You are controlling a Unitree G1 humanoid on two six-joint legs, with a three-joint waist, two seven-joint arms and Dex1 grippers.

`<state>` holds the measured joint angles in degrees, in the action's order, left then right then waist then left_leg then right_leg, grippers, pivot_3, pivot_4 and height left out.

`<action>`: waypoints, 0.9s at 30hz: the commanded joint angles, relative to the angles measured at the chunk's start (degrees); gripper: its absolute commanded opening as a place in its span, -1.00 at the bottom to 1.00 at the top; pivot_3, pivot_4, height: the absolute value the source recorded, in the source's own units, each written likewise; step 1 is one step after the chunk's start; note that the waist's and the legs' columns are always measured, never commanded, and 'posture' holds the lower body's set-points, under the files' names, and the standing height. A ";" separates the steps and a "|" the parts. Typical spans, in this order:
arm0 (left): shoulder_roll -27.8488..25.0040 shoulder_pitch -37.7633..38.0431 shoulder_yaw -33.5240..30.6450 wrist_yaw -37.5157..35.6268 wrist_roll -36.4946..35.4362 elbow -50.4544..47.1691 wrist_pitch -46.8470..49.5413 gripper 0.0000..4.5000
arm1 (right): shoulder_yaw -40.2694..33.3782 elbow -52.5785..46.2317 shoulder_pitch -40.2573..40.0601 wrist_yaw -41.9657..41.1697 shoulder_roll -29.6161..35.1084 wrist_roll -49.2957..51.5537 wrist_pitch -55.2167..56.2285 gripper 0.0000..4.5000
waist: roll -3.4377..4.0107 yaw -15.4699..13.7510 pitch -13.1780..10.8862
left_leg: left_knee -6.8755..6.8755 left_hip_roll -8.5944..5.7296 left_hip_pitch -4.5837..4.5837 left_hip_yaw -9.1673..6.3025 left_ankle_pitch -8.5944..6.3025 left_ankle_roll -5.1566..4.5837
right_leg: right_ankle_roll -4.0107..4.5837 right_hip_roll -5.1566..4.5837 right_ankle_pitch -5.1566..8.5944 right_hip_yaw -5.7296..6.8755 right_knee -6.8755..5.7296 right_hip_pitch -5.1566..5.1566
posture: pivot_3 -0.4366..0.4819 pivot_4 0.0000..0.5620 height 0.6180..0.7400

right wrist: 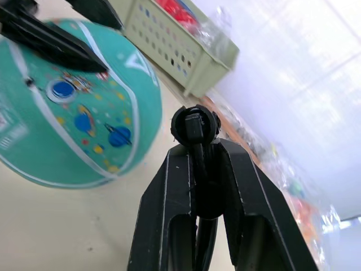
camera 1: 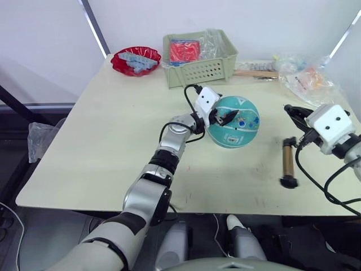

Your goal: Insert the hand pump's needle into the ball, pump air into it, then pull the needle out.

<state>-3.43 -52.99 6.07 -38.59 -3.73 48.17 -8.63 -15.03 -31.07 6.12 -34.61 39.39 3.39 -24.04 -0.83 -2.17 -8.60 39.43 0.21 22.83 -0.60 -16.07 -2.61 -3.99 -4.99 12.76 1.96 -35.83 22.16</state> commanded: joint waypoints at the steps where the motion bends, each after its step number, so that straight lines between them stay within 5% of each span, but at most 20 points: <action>1: -0.79 1.09 -0.10 -1.56 -0.20 -1.65 1.55 1.00 | -3.59 1.96 -0.04 2.74 -1.96 1.42 2.36 -0.98 | 0.09 -0.01 -0.06 | -0.06 -0.01 0.02 0.00 0.00 0.00 | 0.01 0.02 0.01 -0.02 0.00 0.05 | -0.05 -0.47 0.96; 11: -4.65 2.43 -2.07 -9.61 -6.27 -16.82 6.20 1.00 | -2.45 8.73 -1.39 4.08 -3.57 1.97 10.42 -0.98 | 0.57 0.57 -0.53 | -0.20 -0.07 0.52 0.22 0.02 0.00 | -0.02 0.09 0.01 -0.27 -0.02 0.68 | -0.05 -0.47 0.96; 27: -21.41 13.24 -4.99 -27.90 -18.04 -36.81 16.13 1.00 | -1.43 14.91 -7.62 -4.74 -2.71 6.47 24.20 -0.98 | 0.65 1.44 -0.58 | -0.15 -0.04 0.86 0.28 0.22 0.32 | -0.04 0.14 0.00 -0.39 -0.11 1.09 | -0.05 -0.47 0.96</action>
<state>-23.65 -40.21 2.27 -64.46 -19.47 14.90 6.36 -15.71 -15.96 -1.04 -38.62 35.84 9.01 -1.77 -0.19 -0.73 -9.18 39.28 0.17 23.69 -0.32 -15.85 -2.29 -4.03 -4.85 12.76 1.57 -35.95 23.24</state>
